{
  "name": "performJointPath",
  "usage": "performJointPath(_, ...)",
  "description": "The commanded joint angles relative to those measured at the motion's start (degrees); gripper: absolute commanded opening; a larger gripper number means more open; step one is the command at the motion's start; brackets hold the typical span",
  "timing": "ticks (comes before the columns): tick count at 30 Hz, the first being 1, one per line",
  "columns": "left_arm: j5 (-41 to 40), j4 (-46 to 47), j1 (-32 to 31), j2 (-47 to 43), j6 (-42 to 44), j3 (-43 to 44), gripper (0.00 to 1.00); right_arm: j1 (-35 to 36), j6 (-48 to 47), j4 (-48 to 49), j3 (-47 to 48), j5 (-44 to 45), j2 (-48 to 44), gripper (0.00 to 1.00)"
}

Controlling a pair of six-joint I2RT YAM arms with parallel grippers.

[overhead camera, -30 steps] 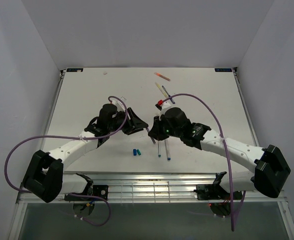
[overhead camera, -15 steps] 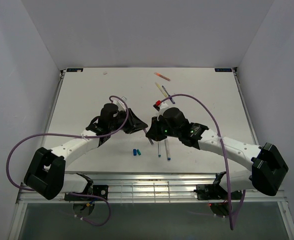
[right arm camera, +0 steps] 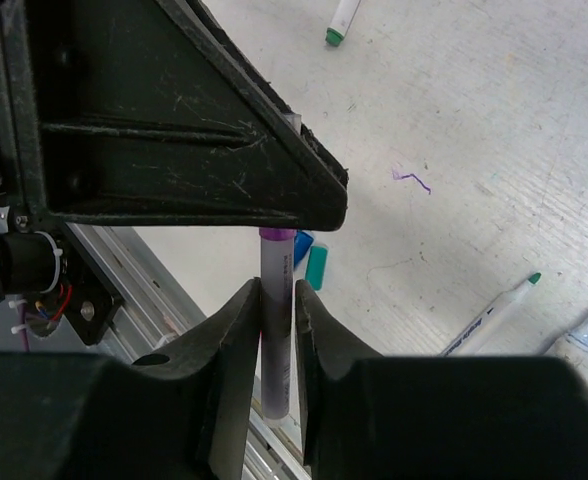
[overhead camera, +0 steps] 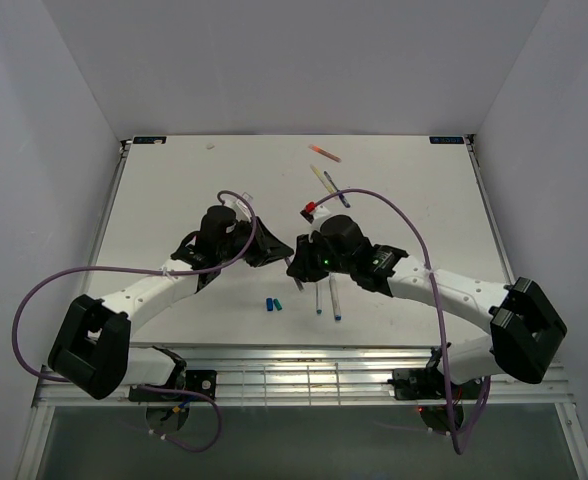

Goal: Open the pen caps

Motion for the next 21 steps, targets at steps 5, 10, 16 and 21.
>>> performJointPath(5, -0.1, -2.5, 0.0, -2.3, -0.3, 3.5, 0.00, 0.8, -0.4, 3.0, 2.4, -0.3, 3.9, 0.08)
performJointPath(10, -3.9, -16.1, 0.2, 4.3, 2.5, 13.1, 0.00, 9.3, -4.6, -12.4, 6.9, 23.6, 6.8, 0.08)
performJointPath(16, 6.5, -12.9, 8.6, 12.6, 3.2, 19.5, 0.00, 15.6, -2.8, -29.6, 12.9, 48.7, 15.3, 0.08)
performJointPath(21, 6.7, -11.0, 11.0, 9.5, 8.1, 20.1, 0.00, 10.8, -4.0, -9.8, -0.7, 26.4, 2.4, 0.08)
